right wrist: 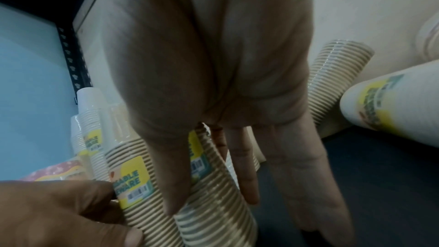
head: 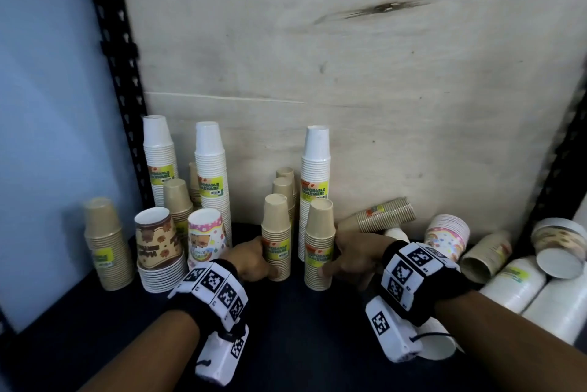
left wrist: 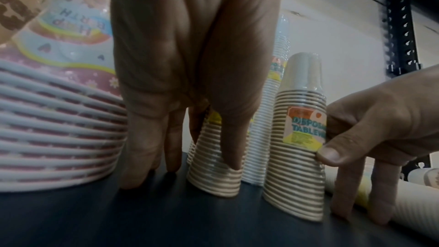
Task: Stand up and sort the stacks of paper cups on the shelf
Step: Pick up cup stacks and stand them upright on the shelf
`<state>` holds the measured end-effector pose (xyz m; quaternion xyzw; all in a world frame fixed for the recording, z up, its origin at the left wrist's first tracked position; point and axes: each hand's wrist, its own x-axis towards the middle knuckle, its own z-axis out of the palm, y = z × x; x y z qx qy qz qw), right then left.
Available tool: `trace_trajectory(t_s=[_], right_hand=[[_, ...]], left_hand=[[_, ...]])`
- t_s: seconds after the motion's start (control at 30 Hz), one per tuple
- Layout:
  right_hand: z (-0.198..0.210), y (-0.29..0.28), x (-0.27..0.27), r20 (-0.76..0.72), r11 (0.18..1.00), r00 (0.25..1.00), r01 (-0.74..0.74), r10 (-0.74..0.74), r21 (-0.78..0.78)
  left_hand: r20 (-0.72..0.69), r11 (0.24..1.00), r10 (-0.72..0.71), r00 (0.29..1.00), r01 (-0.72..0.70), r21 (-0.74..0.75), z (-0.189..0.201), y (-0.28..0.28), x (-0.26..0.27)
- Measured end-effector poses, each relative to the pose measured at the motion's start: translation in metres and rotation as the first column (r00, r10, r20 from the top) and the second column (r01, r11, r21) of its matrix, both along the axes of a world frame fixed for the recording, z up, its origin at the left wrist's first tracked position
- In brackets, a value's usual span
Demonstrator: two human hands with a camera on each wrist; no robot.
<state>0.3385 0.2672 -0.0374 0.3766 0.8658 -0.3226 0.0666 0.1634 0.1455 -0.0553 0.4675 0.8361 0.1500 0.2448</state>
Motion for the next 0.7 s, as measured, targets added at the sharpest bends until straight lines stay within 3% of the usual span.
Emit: trace_trajectory(t_s=[0.3,0.7], right_hand=[[0.001,-0.006,-0.007,0.070,0.994,0.998,-0.015,0.007,0.107],[0.000,-0.010,-0.012,0.074,0.991,0.997,-0.023,0.014,0.129]], left_hand=[[0.003,0.999,-0.018,1.000,0.018,-0.042,0.000,-0.001,-0.002],[-0.012,0.999,-0.003,1.000,0.003,-0.040,0.001,-0.003,0.000]])
